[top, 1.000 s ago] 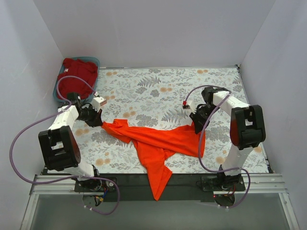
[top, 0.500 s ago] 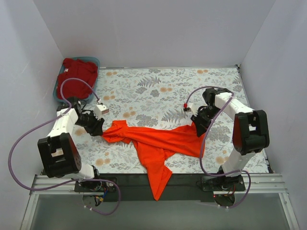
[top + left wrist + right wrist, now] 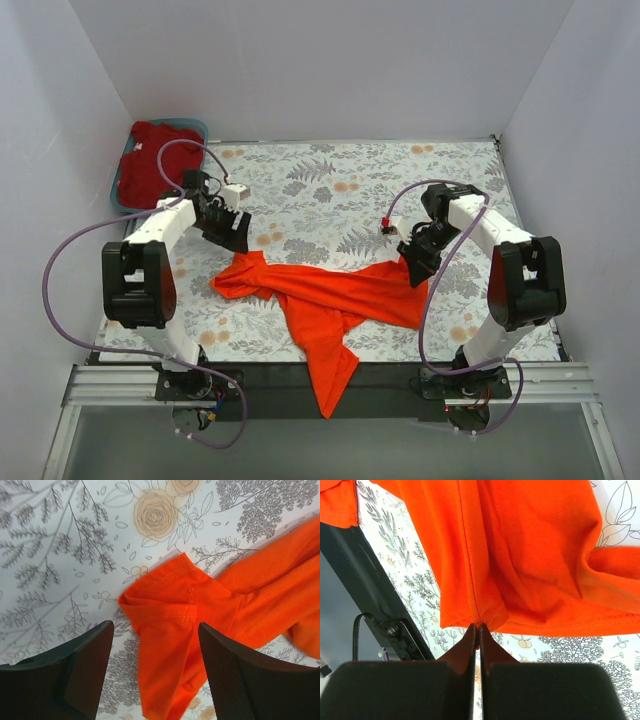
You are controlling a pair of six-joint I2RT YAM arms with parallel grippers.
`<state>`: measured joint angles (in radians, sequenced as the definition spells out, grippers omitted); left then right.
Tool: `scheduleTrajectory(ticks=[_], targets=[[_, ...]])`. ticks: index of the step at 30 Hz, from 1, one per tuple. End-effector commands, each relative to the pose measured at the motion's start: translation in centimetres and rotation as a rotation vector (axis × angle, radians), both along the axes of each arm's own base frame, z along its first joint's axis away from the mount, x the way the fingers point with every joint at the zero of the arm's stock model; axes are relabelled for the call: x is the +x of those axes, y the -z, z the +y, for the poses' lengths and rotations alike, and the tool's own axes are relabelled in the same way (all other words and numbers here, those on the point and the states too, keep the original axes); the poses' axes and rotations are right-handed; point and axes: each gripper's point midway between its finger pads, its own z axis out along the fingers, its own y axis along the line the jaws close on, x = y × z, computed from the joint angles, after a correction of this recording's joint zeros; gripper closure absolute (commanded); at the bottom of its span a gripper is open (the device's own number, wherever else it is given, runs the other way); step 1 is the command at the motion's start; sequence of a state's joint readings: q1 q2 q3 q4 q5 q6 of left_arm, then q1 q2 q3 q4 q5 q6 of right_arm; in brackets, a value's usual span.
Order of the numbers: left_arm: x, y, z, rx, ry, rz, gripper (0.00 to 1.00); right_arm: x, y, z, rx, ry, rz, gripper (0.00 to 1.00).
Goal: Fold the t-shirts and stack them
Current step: Flatten the tshirt out
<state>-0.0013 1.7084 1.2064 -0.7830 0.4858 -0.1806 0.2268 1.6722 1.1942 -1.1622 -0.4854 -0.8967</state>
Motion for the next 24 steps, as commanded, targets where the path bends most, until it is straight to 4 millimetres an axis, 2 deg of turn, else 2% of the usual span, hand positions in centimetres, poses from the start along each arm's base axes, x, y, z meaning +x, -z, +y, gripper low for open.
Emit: scheduleTrajectory(ticks=[1, 3, 4, 5, 8, 12, 18, 24], targets=[[0.4, -2.3, 0.6, 0.125, -0.173, -0.084, 0.33, -1.2, -0.7, 0.2, 0.017, -0.002, 0.024, 0.99], [-0.4, -2.1, 0.1, 0.185, -0.159, -0.113, 0.41, -1.1, -0.5, 0.3, 0.019, -0.003, 0.03, 0.99], [-0.7, -1.8, -0.2, 0.199, -0.146, -0.113, 0.52, -1.3, -0.4, 0.3, 0.019, -0.003, 0.039, 0.99], [-1.0, -1.4, -0.5, 0.211, -0.131, -0.108, 0.57, -1.3, -0.4, 0.3, 0.021, -0.001, 0.041, 0.99], [-1.5, -0.5, -1.3, 0.244, -0.103, -0.081, 0.67, -1.4, -0.2, 0.1, 0.013, -0.001, 0.049, 0.99], [-2.4, 0.2, -2.4, 0.26, -0.055, -0.034, 0.66, -1.5, -0.1, 0.0, 0.008, -0.002, 0.049, 0.99], [-3.6, 1.5, -2.4, 0.316, -0.029, 0.004, 0.52, -1.4, 0.0, 0.1, 0.01, 0.0, 0.055, 0.99], [-4.3, 3.1, -2.2, 0.351, -0.019, 0.032, 0.51, -1.5, 0.1, 0.0, 0.005, -0.007, 0.053, 0.99]])
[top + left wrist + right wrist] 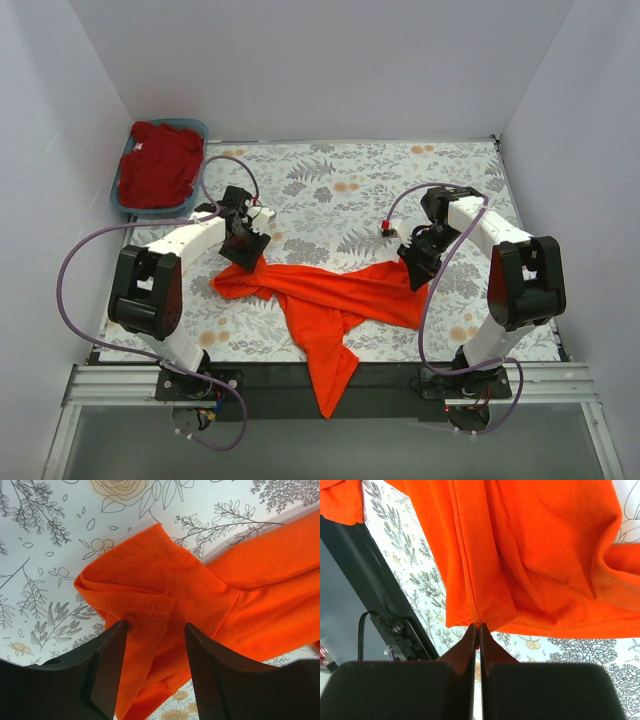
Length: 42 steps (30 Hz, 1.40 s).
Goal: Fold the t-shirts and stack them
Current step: Flatten the tshirt out
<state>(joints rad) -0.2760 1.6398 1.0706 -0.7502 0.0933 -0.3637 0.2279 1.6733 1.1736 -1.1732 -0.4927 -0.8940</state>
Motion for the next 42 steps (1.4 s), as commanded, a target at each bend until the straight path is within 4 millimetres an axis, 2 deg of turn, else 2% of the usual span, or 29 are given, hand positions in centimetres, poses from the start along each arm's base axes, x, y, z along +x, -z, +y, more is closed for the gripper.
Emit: scheduleTrajectory(ticks=[1, 9, 10, 14, 15, 17, 18, 22, 23, 26, 27, 31, 34, 35, 37, 38, 39, 40, 41, 42], targets=[[0.1, 0.5, 0.2, 0.028, 0.002, -0.007, 0.51, -0.6, -0.1, 0.0, 0.005, -0.009, 0.019, 0.99], [1.0, 1.5, 0.6, 0.064, -0.023, -0.037, 0.53, -0.8, 0.0, 0.0, 0.004, -0.007, 0.032, 0.99], [1.3, 1.6, 1.1, 0.093, -0.04, -0.042, 0.54, -0.8, 0.1, 0.0, 0.004, -0.007, 0.033, 0.99], [2.7, 0.3, 1.4, 0.104, -0.069, -0.109, 0.69, -0.8, 0.0, -0.1, -0.003, -0.003, 0.03, 0.99], [3.0, -0.1, 1.5, 0.099, -0.074, -0.125, 0.8, -0.6, -0.2, -0.1, -0.003, -0.003, 0.02, 0.99], [3.9, -1.6, 1.6, 0.088, -0.09, -0.167, 0.96, -0.3, -0.4, -0.1, -0.005, -0.002, 0.005, 0.99], [4.2, -2.0, 2.0, 0.087, -0.106, -0.181, 1.0, 0.0, -0.7, -0.1, -0.004, 0.001, -0.011, 0.99], [6.2, -4.3, 3.3, 0.046, -0.162, -0.256, 1.0, 0.9, -1.3, -0.1, -0.001, 0.016, -0.036, 0.99], [6.6, -4.6, 4.2, 0.038, -0.188, -0.264, 1.0, 1.1, -1.4, 0.0, -0.001, 0.02, -0.039, 0.99], [6.9, -4.6, 5.1, 0.022, -0.212, -0.252, 1.0, 1.4, -1.6, 0.0, 0.004, 0.029, -0.044, 0.99], [6.7, -4.4, 4.5, -0.014, -0.194, -0.232, 1.0, 1.5, -1.6, 0.1, 0.004, 0.027, -0.045, 0.99], [6.4, -3.6, 5.3, -0.005, -0.211, -0.213, 1.0, 1.4, -1.6, 0.0, 0.0, 0.028, -0.042, 0.99], [7.3, -4.7, 6.3, -0.03, -0.248, -0.248, 1.0, 1.8, -1.9, -0.2, -0.006, 0.031, -0.062, 0.99], [7.7, -5.8, 6.9, -0.041, -0.266, -0.272, 1.0, 2.4, -2.3, -0.3, -0.013, 0.035, -0.086, 0.99], [9.3, -9.1, 6.7, -0.097, -0.258, -0.355, 1.0, 3.6, -3.1, -0.8, -0.024, 0.052, -0.133, 0.99], [10.2, -11.5, 7.1, -0.127, -0.269, -0.429, 1.0, 5.4, -4.4, -1.1, -0.034, 0.064, -0.199, 0.99], [11.3, -15.1, 7.2, -0.201, -0.27, -0.516, 1.0, 7.4, -6.1, -1.6, -0.039, 0.1, -0.262, 0.99], [11.9, -16.5, 7.3, -0.205, -0.267, -0.55, 1.0, 7.4, -6.1, -1.8, -0.04, 0.108, -0.261, 0.99], [12.5, -18.7, 7.0, -0.253, -0.269, -0.604, 1.0, 8.4, -6.9, -2.3, -0.053, 0.123, -0.297, 0.99], [13.4, -21.7, 6.8, -0.282, -0.261, -0.671, 1.0, 10.2, -8.8, -2.3, -0.047, 0.141, -0.366, 0.99]])
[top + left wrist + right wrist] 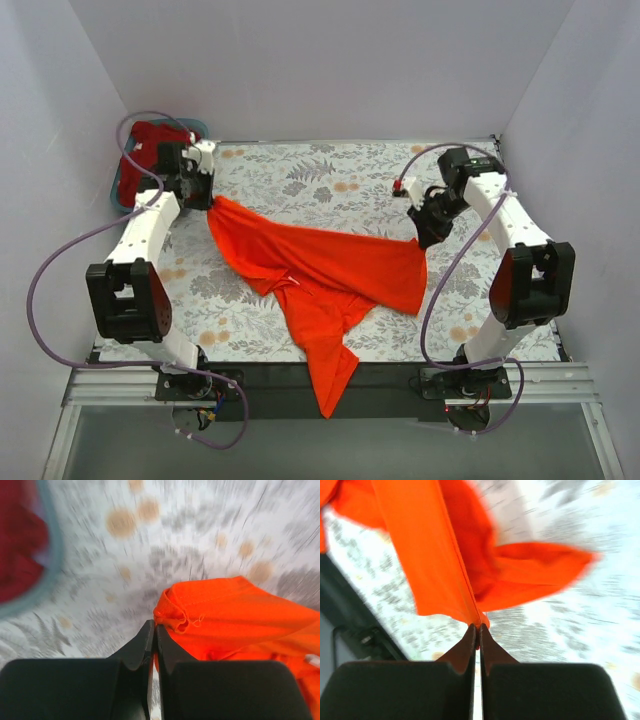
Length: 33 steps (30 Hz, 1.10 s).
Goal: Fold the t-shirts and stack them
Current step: Flatten the tshirt out
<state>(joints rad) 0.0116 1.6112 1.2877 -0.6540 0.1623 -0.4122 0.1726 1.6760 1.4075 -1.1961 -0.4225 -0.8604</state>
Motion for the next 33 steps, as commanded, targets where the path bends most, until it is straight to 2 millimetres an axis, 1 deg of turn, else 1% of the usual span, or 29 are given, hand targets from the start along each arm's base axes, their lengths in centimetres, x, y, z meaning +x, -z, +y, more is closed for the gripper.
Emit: scheduleTrajectory(ticks=[1, 3, 4, 5, 6, 7, 8, 9, 10, 11, 12, 13, 14, 15, 16, 17, 18, 20, 21, 22, 23, 24, 25, 26, 27, 28, 30, 33], targets=[[3.7, -14.3, -1.1, -0.115, 0.041, -0.397, 1.0, 4.8, -5.2, -1.7, -0.029, 0.083, -0.201, 0.99], [4.5, -17.4, -2.1, -0.18, 0.068, -0.473, 1.0, 6.7, -7.1, -2.2, -0.044, 0.116, -0.267, 0.99], [4.9, -19.5, -2.5, -0.199, 0.082, -0.527, 1.0, 8.5, -9.7, -2.6, -0.049, 0.142, -0.356, 0.99], [5.5, -21.5, -2.6, -0.213, 0.087, -0.594, 1.0, 9.6, -11.2, -3.1, -0.062, 0.169, -0.404, 0.99], [5.6, -22.9, -3.0, -0.247, 0.094, -0.628, 1.0, 10.6, -12.3, -3.4, -0.066, 0.189, -0.439, 0.99], [5.8, -24.9, -3.2, -0.26, 0.102, -0.678, 1.0, 12.1, -15.5, -3.9, -0.061, 0.226, -0.537, 0.99], [6.1, -26.7, -3.4, -0.267, 0.11, -0.744, 1.0, 12.9, -16.7, -4.5, -0.082, 0.25, -0.584, 0.99], [6.2, -27.9, -3.6, -0.294, 0.109, -0.773, 1.0, 13.6, -17.9, -4.9, -0.091, 0.269, -0.626, 0.99], [6.0, -29.3, -3.6, -0.304, 0.113, -0.816, 1.0, 14.4, -20.4, -5.4, -0.09, 0.302, -0.706, 0.99], [6.0, -31.4, -3.9, -0.313, 0.139, -0.887, 1.0, 15.6, -22.1, -6.1, -0.113, 0.332, -0.792, 0.99], [5.8, -32.6, -4.1, -0.321, 0.153, -0.922, 1.0, 15.9, -24.1, -6.5, -0.115, 0.353, -0.868, 0.99], [5.4, -33.9, -4.3, -0.338, 0.156, -0.959, 1.0, 16.1, -25.5, -7.0, -0.122, 0.374, -0.924, 0.99], [5.2, -35.9, -4.3, -0.346, 0.159, -1.021, 1.0, 16.9, -27.5, -7.6, -0.135, 0.41, -1.014, 0.99], [4.9, -37.1, -4.3, -0.352, 0.156, -1.048, 1.0, 16.6, -29.3, -8.0, -0.135, 0.425, -1.07, 0.99], [5.0, -37.7, -4.1, -0.36, 0.14, -1.058, 1.0, 16.6, -30.4, -8.2, -0.138, 0.437, -1.111, 0.99], [4.9, -38.7, -4.0, -0.362, 0.135, -1.081, 1.0, 16.7, -31.4, -9.0, -0.165, 0.467, -1.153, 0.99], [4.6, -39.9, -3.9, -0.36, 0.136, -1.109, 1.0, 16.6, -33.2, -9.2, -0.161, 0.484, -1.215, 0.99], [4.1, -41.4, -4.1, -0.359, 0.151, -1.144, 1.0, 16.6, -34.8, -10.0, -0.185, 0.516, -1.277, 0.99], [3.6, -42.2, -4.0, -0.358, 0.15, -1.167, 1.0, 16.6, -36.5, -10.2, -0.176, 0.537, -1.336, 0.99], [3.2, -42.8, -4.0, -0.358, 0.148, -1.188, 1.0, 16.4, -37.4, -10.8, -0.186, 0.568, -1.368, 0.99], [2.4, -44.0, -3.9, -0.357, 0.145, -1.231, 1.0, 15.7, -38.9, -11.0, -0.17, 0.605, -1.414, 0.99], [2.2, -44.2, -3.8, -0.354, 0.14, -1.242, 1.0, 16.0, -39.8, -11.4, -0.16, 0.631, -1.469, 0.99], [1.9, -44.5, -3.6, -0.344, 0.132, -1.258, 1.0, 15.6, -40.5, -11.8, -0.163, 0.658, -1.502, 0.99], [1.7, -45.3, -3.2, -0.324, 0.124, -1.309, 1.0, 14.8, -41.6, -12.0, -0.15, 0.679, -1.547, 0.99], [1.4, -45.5, -2.9, -0.32, 0.107, -1.323, 1.0, 14.9, -41.3, -12.0, -0.152, 0.679, -1.554, 0.99], [1.7, -45.4, -2.6, -0.317, 0.09, -1.321, 1.0, 14.8, -41.9, -12.1, -0.146, 0.685, -1.581, 0.99], [1.5, -45.6, -2.6, -0.308, 0.089, -1.325, 1.0, 14.7, -42.5, -12.3, -0.149, 0.704, -1.598, 0.99], [0.4, -46.9, -2.6, -0.311, 0.089, -1.366, 1.0, 13.7, -45.1, -13.1, -0.142, 0.764, -1.671, 0.99]])
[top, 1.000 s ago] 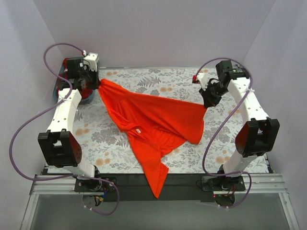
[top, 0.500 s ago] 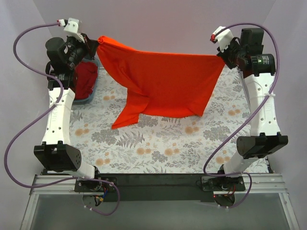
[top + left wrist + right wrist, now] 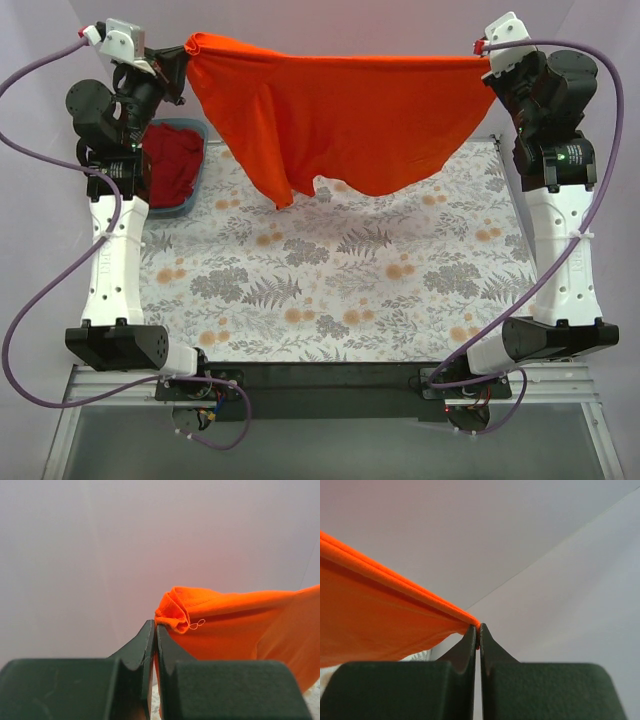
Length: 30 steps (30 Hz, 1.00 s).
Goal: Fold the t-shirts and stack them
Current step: Flatten the tshirt out
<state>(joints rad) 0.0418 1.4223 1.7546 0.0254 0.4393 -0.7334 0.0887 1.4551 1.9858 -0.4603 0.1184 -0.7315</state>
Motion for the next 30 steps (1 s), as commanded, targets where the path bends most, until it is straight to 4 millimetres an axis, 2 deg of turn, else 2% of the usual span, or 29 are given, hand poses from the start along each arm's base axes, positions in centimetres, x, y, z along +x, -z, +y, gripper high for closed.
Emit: scheduleTrajectory(ticks=[1, 2, 3, 4, 5, 6, 7, 8, 11, 12, 13, 14, 15, 17, 18, 19, 20, 21, 22, 23, 24, 25, 26, 27, 28, 29, 30], targets=[[-3.3, -4.4, 2.0, -0.024, -0.103, -0.138, 1.0, -1.9, -6.1, -3.1, 0.04, 0.151, -0.217, 0.99], [-3.9, -4.9, 2.0, -0.028, -0.108, -0.15, 1.0, -3.1, -7.6, -3.2, 0.046, 0.153, -0.268, 0.99], [-5.5, -5.8, 2.3, -0.037, -0.125, -0.176, 1.0, -4.5, -9.1, -3.5, 0.054, 0.16, -0.321, 0.99], [-6.3, -6.1, 2.3, -0.036, -0.131, -0.189, 1.0, -5.2, -9.7, -3.6, 0.059, 0.164, -0.347, 0.99], [-8.5, -7.3, 2.3, -0.026, -0.141, -0.233, 1.0, -6.1, -10.4, -3.7, 0.063, 0.168, -0.372, 0.99], [-9.2, -7.1, 2.3, -0.018, -0.146, -0.241, 1.0, -7.7, -11.4, -4.0, 0.071, 0.176, -0.415, 0.99], [-11.4, -7.8, 2.1, -0.009, -0.142, -0.277, 1.0, -9.7, -12.6, -4.2, 0.078, 0.18, -0.465, 0.99], [-13.9, -8.8, 2.0, -0.001, -0.146, -0.326, 1.0, -10.7, -13.2, -4.4, 0.083, 0.186, -0.492, 0.99], [-18.1, -10.4, 2.5, 0.016, -0.195, -0.412, 1.0, -17.8, -16.3, -4.9, 0.102, 0.185, -0.637, 0.99], [-20.1, -11.4, 2.9, 0.015, -0.229, -0.457, 1.0, -20.0, -17.0, -5.0, 0.099, 0.18, -0.685, 0.99], [-22.0, -12.1, 3.2, 0.009, -0.25, -0.493, 1.0, -20.5, -16.7, -5.0, 0.085, 0.181, -0.691, 0.99], [-22.8, -12.7, 4.0, 0.0, -0.304, -0.517, 1.0, -22.8, -17.5, -5.0, 0.084, 0.174, -0.741, 0.99], [-24.4, -13.3, 4.4, -0.004, -0.333, -0.552, 1.0, -23.7, -18.1, -5.0, 0.071, 0.172, -0.784, 0.99], [-26.1, -13.8, 5.2, 0.006, -0.39, -0.583, 1.0, -26.8, -19.2, -5.2, 0.057, 0.176, -0.855, 0.99], [-26.4, -13.5, 4.9, 0.049, -0.391, -0.59, 1.0, -27.3, -19.4, -5.2, 0.045, 0.18, -0.87, 0.99], [-26.8, -11.2, 3.9, 0.118, -0.358, -0.541, 1.0, -27.4, -19.0, -4.9, -0.047, 0.187, -0.865, 0.99], [-26.1, -9.9, 3.8, 0.119, -0.341, -0.5, 1.0, -25.9, -17.7, -4.6, -0.087, 0.178, -0.816, 0.99], [-24.9, -8.1, 3.5, 0.135, -0.318, -0.425, 1.0, -23.5, -15.7, -3.9, -0.118, 0.145, -0.748, 0.99], [-23.6, -6.2, 3.2, 0.157, -0.301, -0.374, 1.0, -22.2, -14.3, -3.4, -0.143, 0.124, -0.7, 0.99], [-21.9, -3.2, 2.8, 0.189, -0.266, -0.305, 1.0, -19.6, -10.9, -2.6, -0.191, 0.084, -0.612, 0.99], [-22.0, -3.1, 2.3, 0.198, -0.243, -0.306, 1.0, -19.5, -10.9, -2.2, -0.198, 0.063, -0.614, 0.99], [-21.8, -1.5, 1.8, 0.217, -0.214, -0.278, 1.0, -17.3, -7.2, -1.7, -0.219, 0.034, -0.532, 0.99], [-19.8, 2.1, 1.4, 0.242, -0.177, -0.196, 1.0, -16.4, -5.5, -1.3, -0.229, 0.01, -0.496, 0.99], [-19.5, 3.9, 0.5, 0.266, -0.119, -0.165, 1.0, -15.5, -3.7, -0.6, -0.244, -0.032, -0.462, 0.99], [-18.9, 5.9, 0.2, 0.252, -0.089, -0.114, 1.0, -13.8, 0.2, -0.4, -0.264, -0.042, -0.38, 0.99], [-17.5, 9.2, -0.1, 0.249, -0.056, -0.032, 1.0, -13.1, 1.7, 0.3, -0.269, -0.083, -0.353, 0.99], [-16.6, 11.5, -0.4, 0.246, -0.028, 0.033, 1.0, -12.3, 3.8, 0.6, -0.271, -0.107, -0.31, 0.99]])
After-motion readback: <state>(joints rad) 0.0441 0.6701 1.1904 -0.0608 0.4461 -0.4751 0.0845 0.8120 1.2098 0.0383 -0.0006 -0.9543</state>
